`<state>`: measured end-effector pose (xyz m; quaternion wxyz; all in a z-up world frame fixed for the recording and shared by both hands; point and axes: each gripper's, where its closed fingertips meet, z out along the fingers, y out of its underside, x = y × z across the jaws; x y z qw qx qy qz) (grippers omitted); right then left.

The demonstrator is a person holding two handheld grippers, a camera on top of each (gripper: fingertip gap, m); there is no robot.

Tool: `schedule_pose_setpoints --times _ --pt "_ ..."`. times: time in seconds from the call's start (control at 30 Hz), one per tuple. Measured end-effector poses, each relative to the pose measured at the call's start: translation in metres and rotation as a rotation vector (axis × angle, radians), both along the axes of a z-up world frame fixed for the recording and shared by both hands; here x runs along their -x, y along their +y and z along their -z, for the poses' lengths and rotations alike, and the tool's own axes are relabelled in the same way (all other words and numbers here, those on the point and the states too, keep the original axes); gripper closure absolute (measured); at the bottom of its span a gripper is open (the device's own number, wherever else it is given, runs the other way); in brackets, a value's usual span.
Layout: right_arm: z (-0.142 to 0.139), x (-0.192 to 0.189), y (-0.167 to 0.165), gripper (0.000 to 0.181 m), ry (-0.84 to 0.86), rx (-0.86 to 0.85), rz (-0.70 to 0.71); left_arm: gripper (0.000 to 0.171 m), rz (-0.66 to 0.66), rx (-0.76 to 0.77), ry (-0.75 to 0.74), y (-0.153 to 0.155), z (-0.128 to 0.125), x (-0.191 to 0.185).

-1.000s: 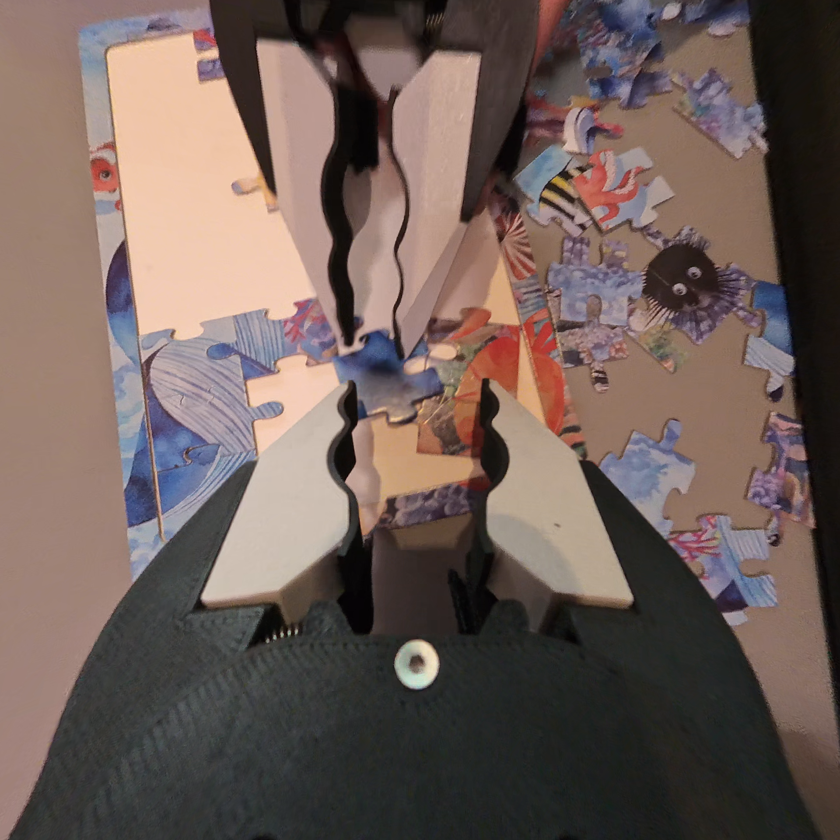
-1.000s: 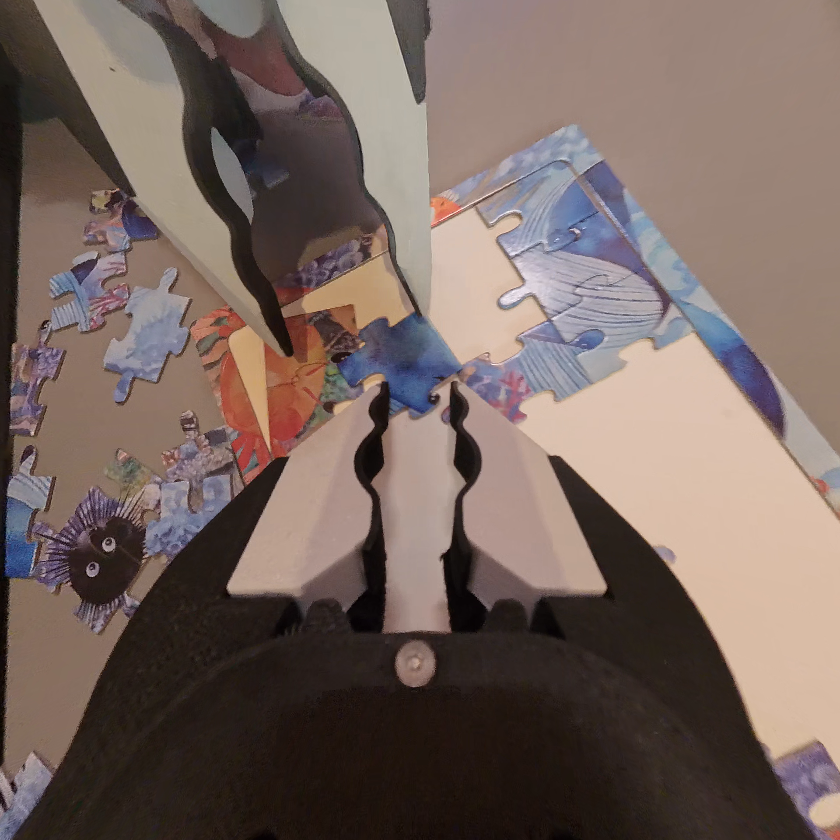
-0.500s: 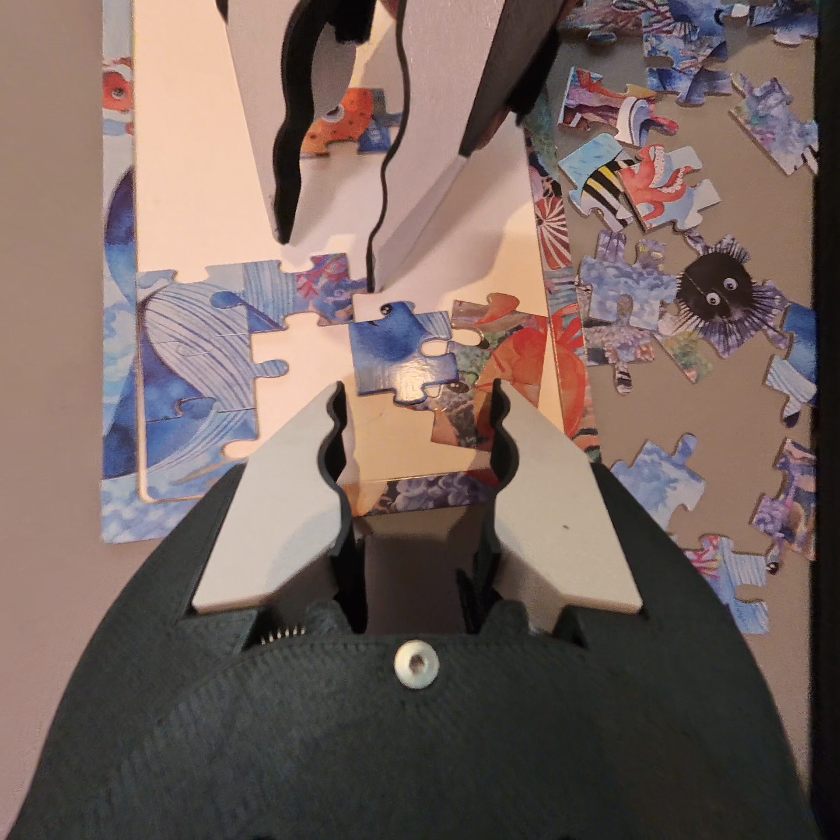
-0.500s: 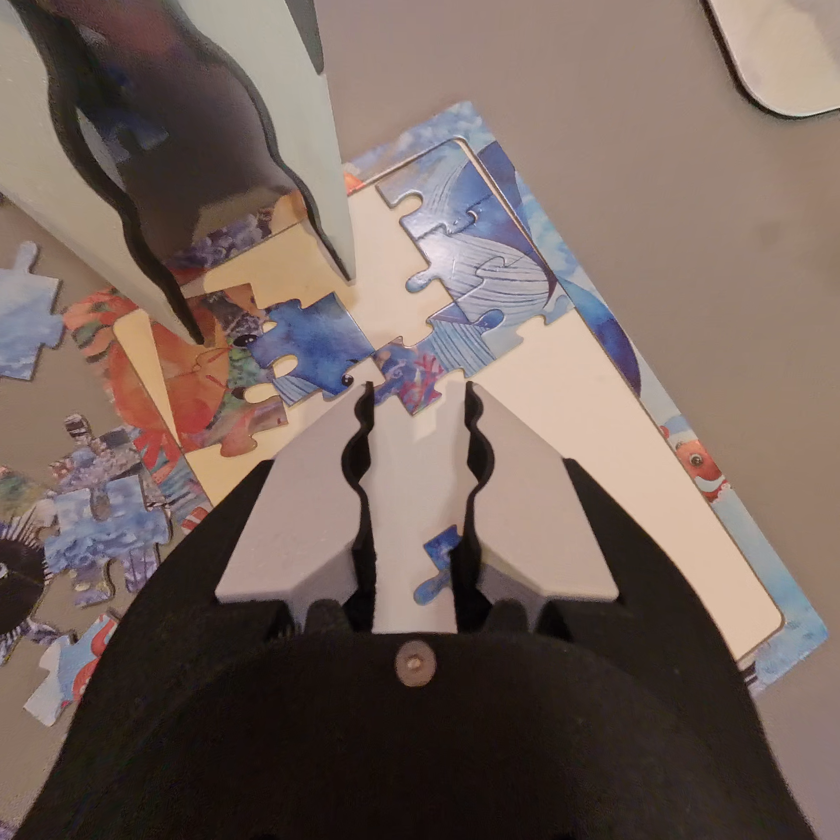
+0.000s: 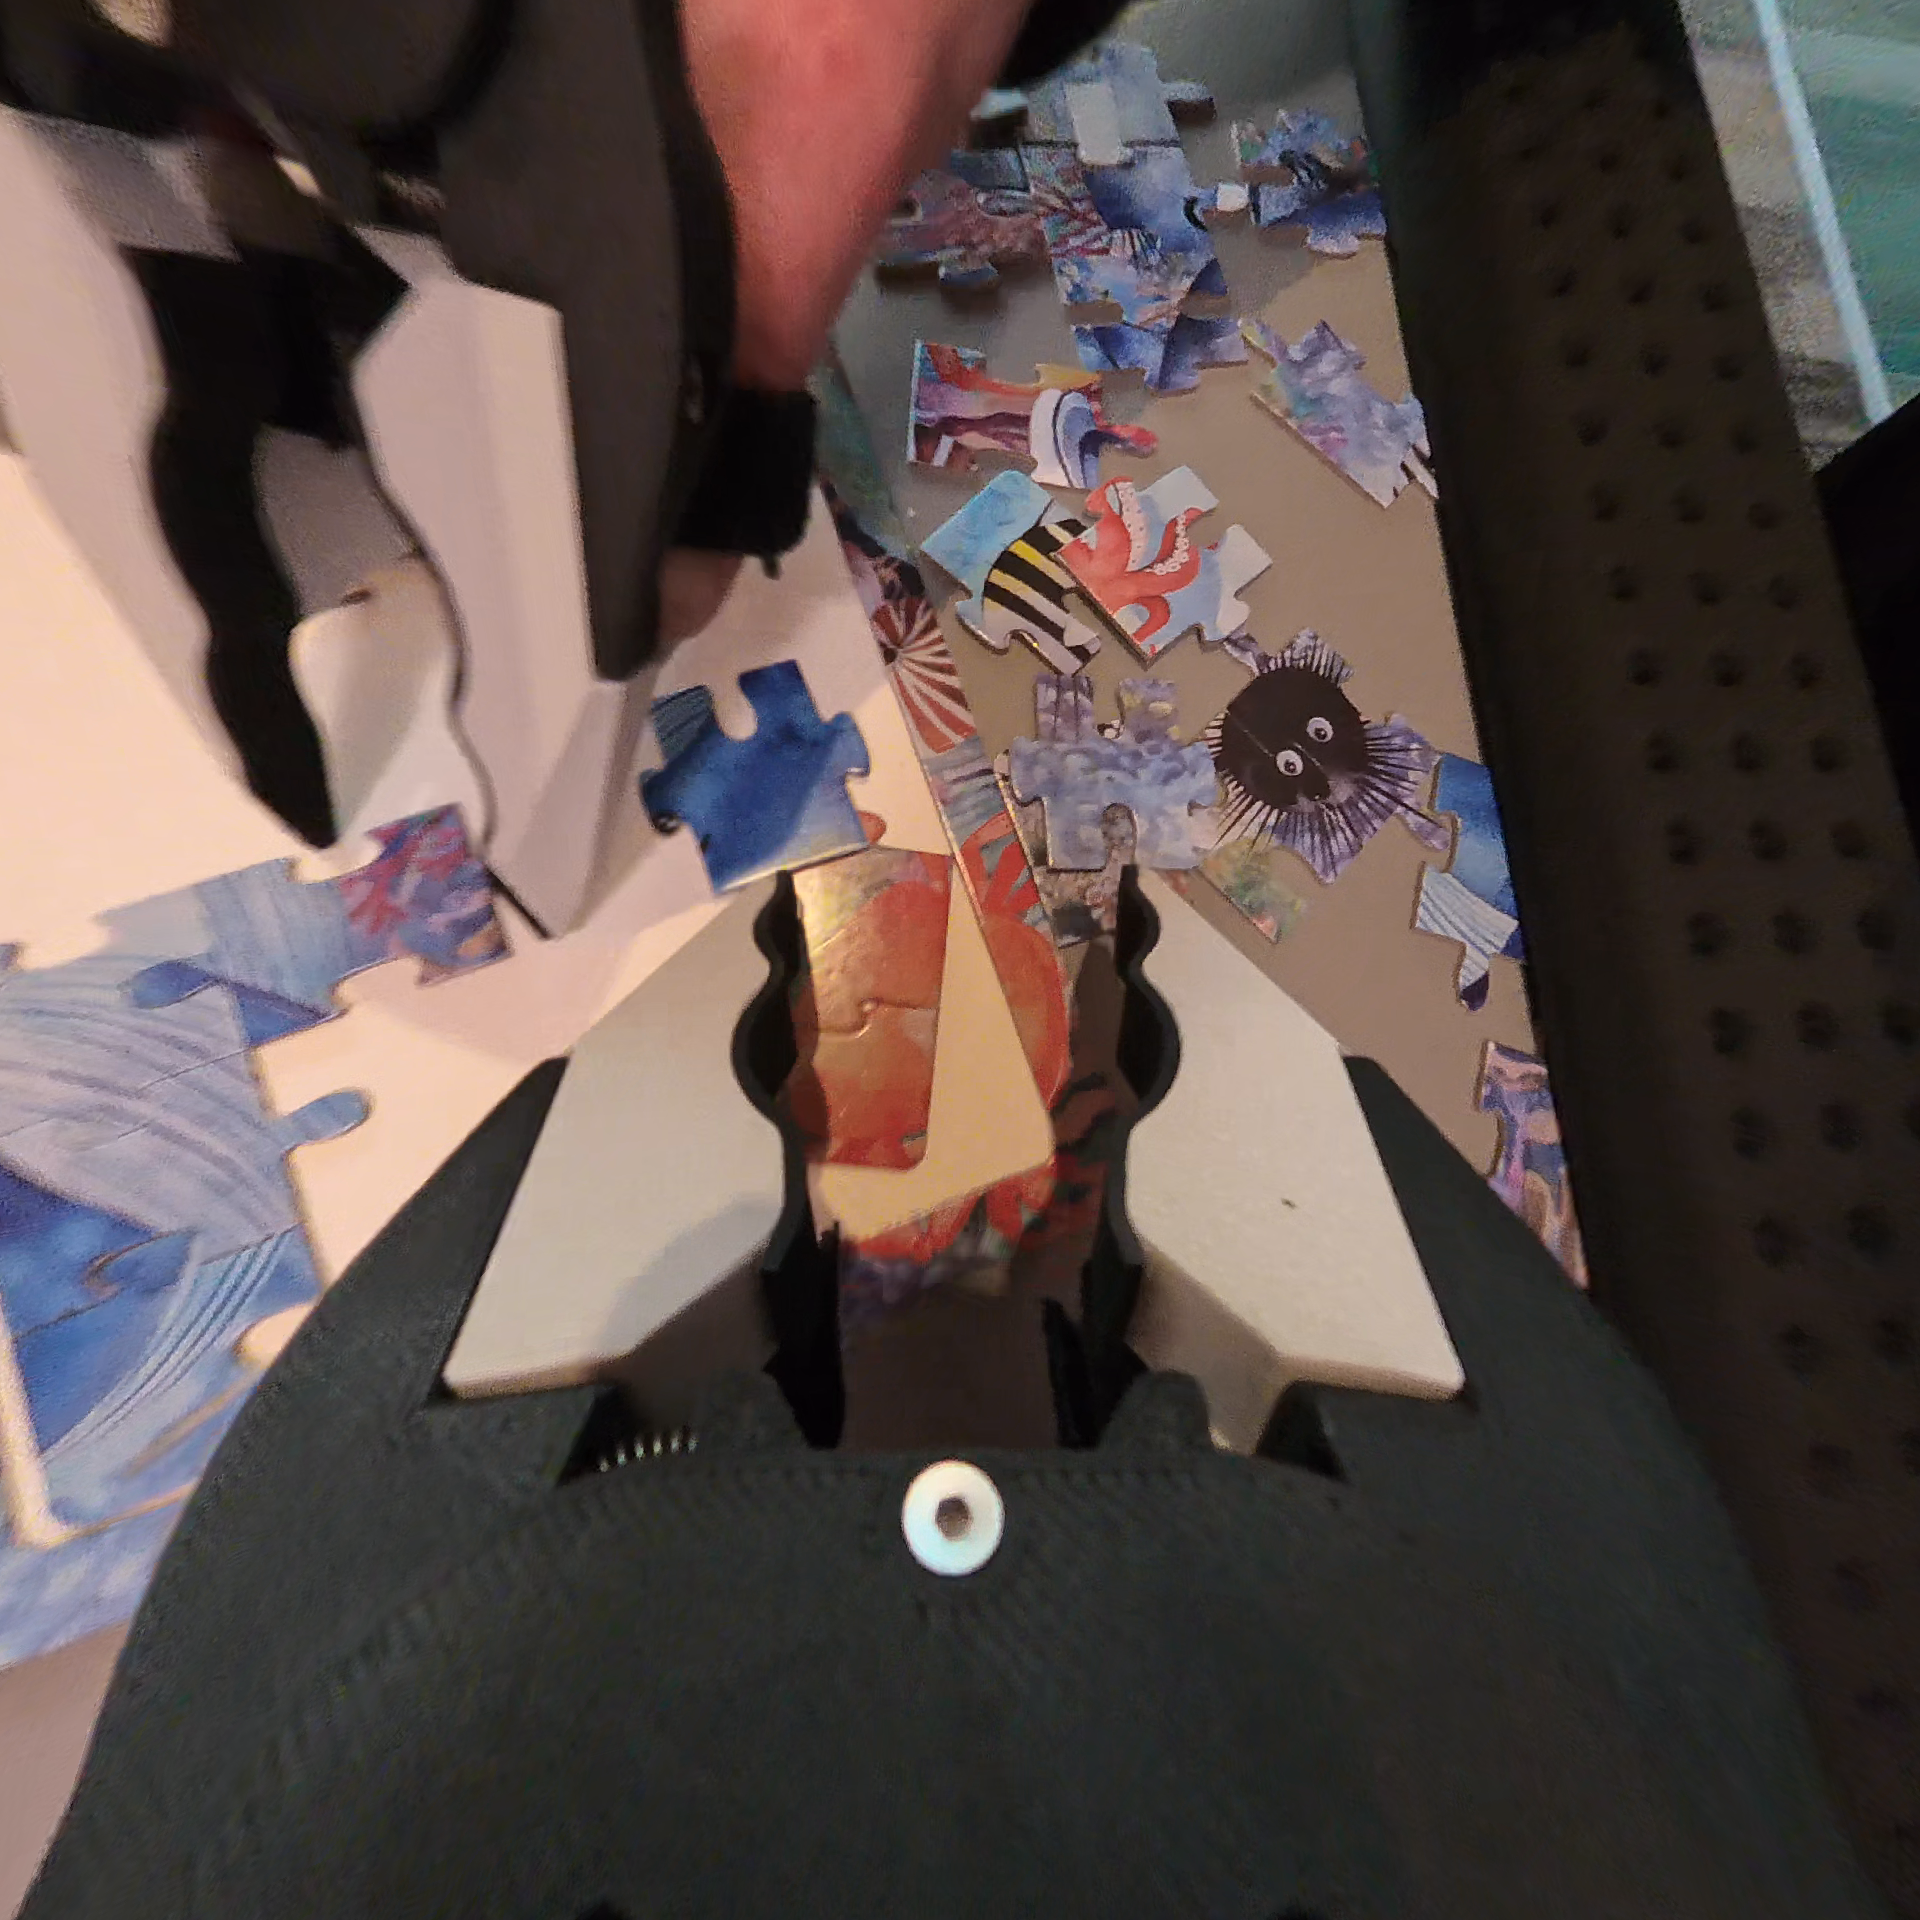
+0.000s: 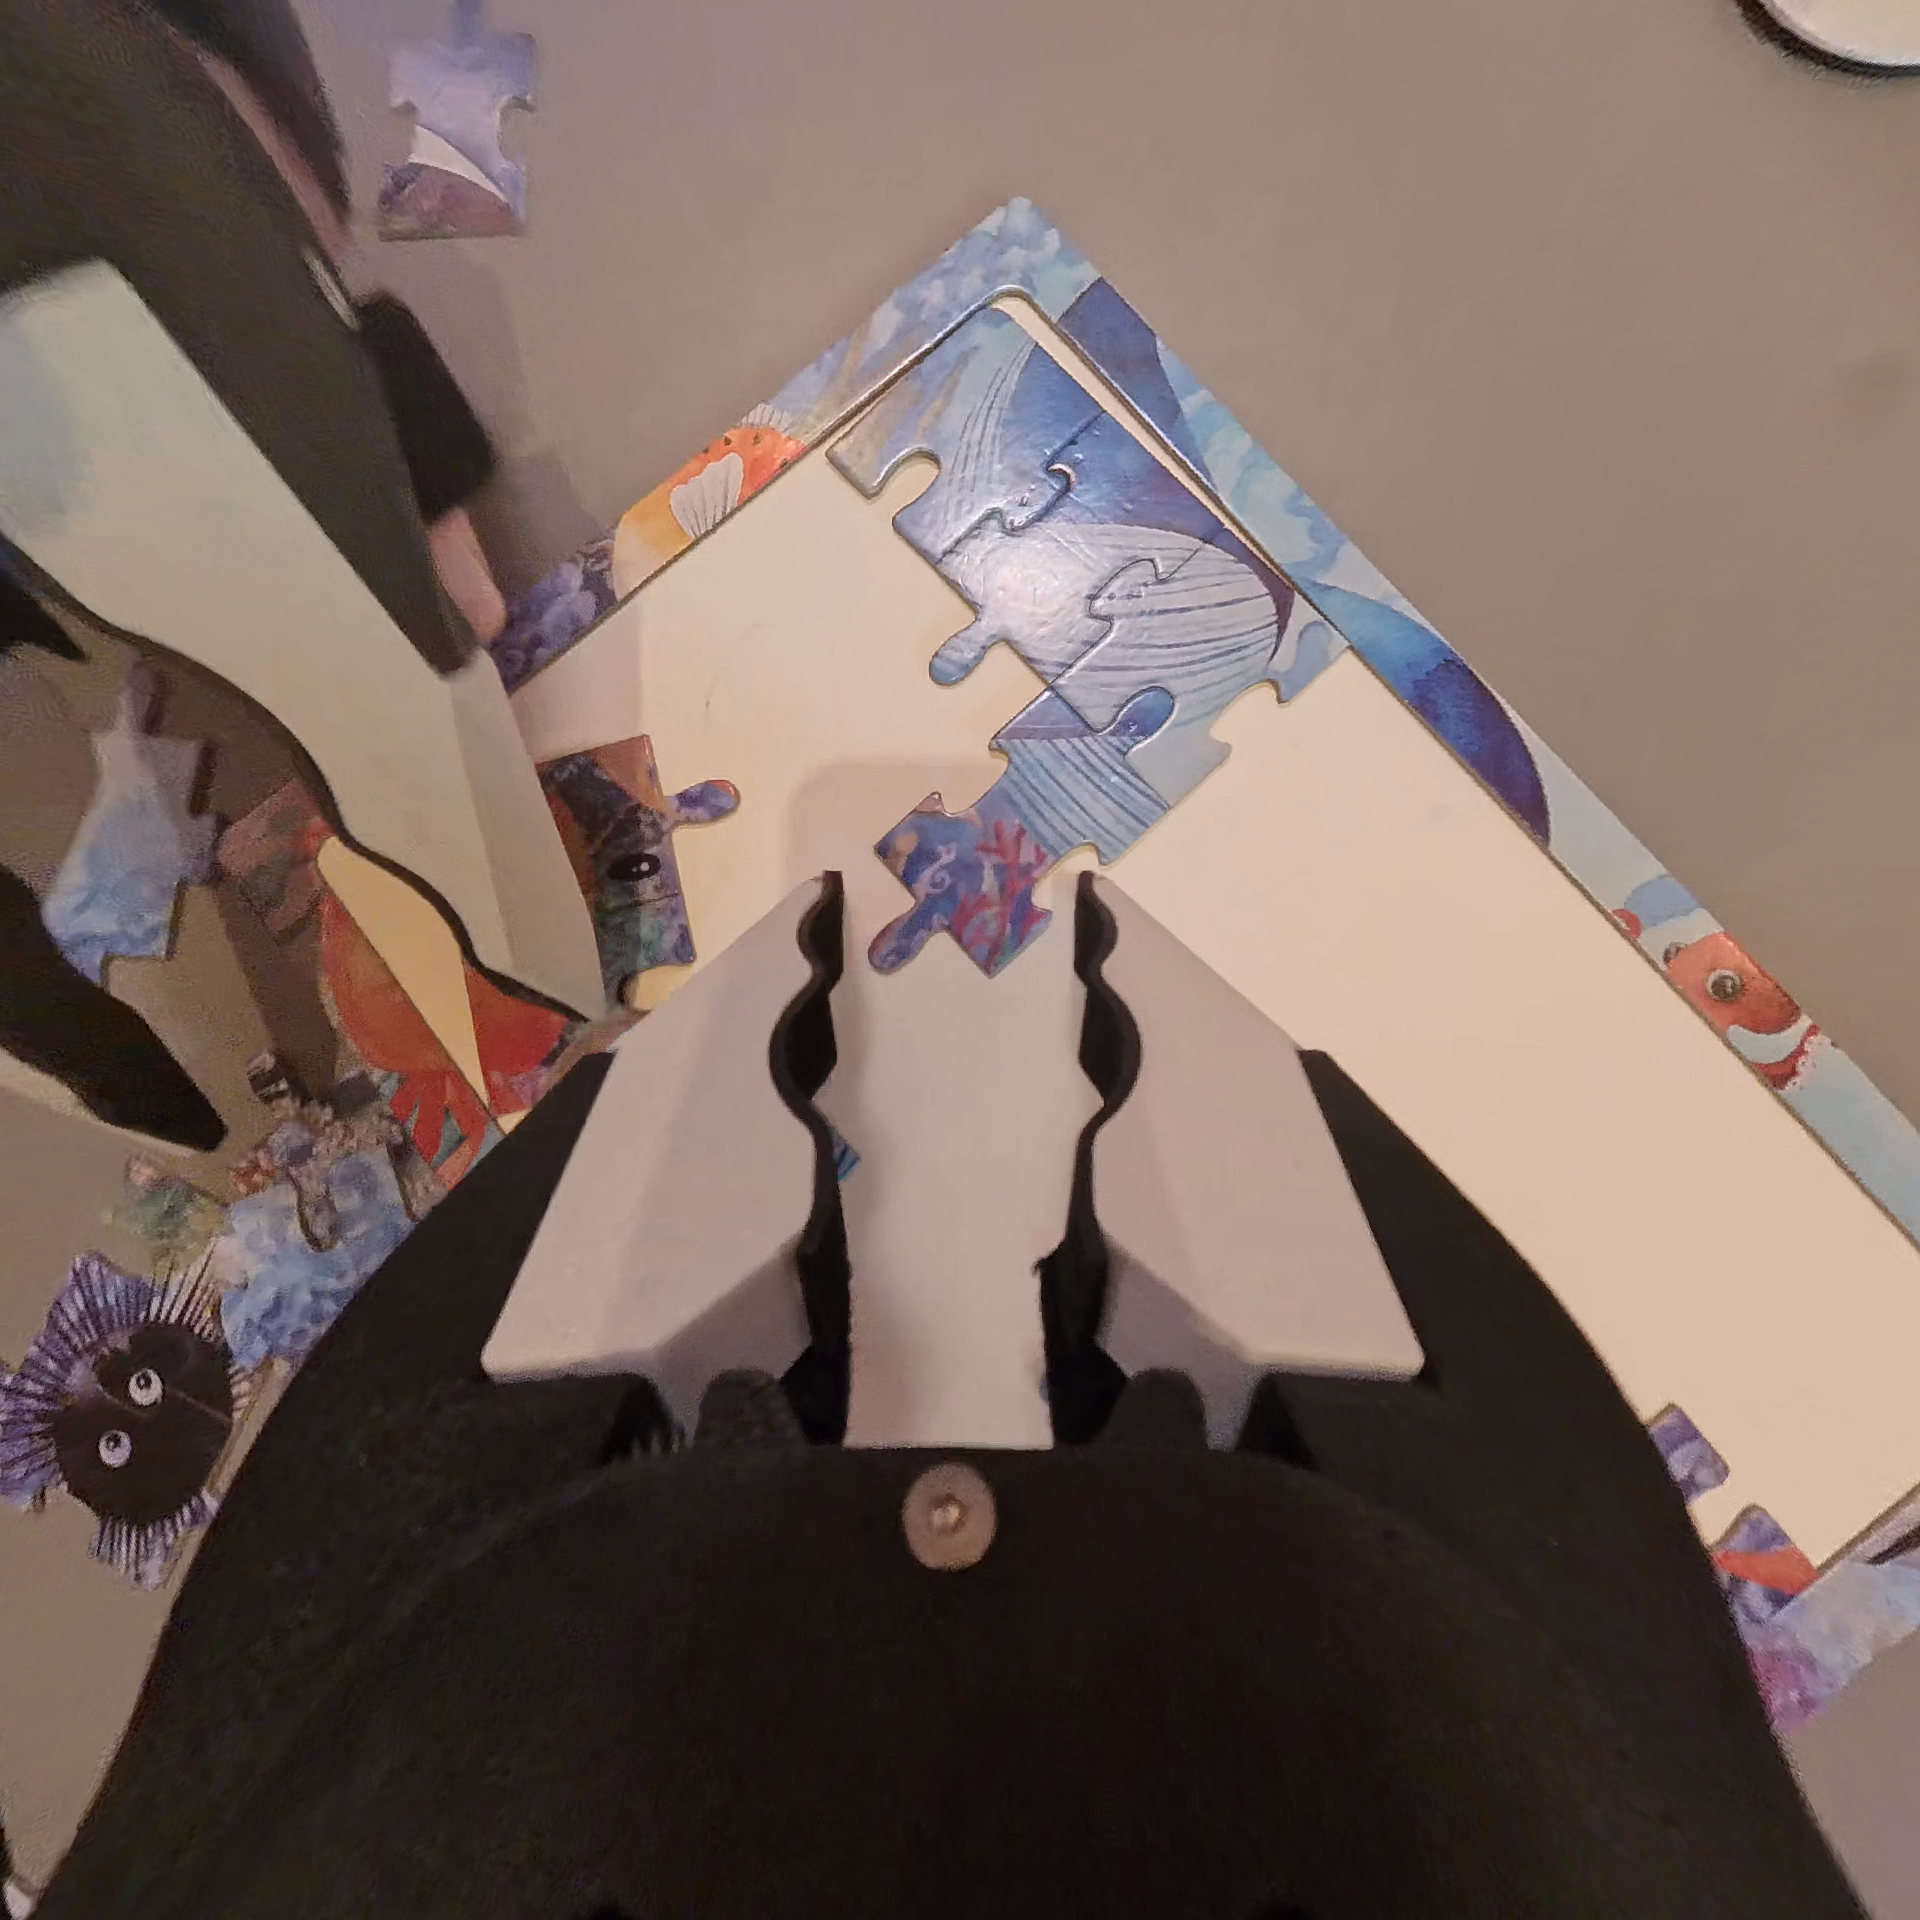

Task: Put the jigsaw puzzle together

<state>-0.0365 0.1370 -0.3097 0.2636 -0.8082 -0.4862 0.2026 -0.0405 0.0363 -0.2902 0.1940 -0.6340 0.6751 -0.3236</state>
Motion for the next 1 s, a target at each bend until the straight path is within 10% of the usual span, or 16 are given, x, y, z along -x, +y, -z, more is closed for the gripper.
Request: schedule_pose_setpoints --times 0.27,0.53,0.8,1.0 --pt "0.001 0.005 0.009 0.143 -0.021 -0.057 0.115 0.108 -0.193 -0.131 0.196 0.053 0.02 0.089" --pt "0.001 0.0 0.017 0.168 -0.099 -0.086 0.018 0.112 -0.157 -0.166 0.128 0.037 0.023 0.068" --pt "0.0 -0.022 0.035 0.134 -0.126 -0.06 0.176 0.114 -0.134 -0.186 0.053 0.029 0.022 0.027" --pt "0.002 -0.028 0.04 0.149 -0.042 -0.02 0.225 0.124 -0.319 -0.142 -0.078 0.08 -0.013 0.044"
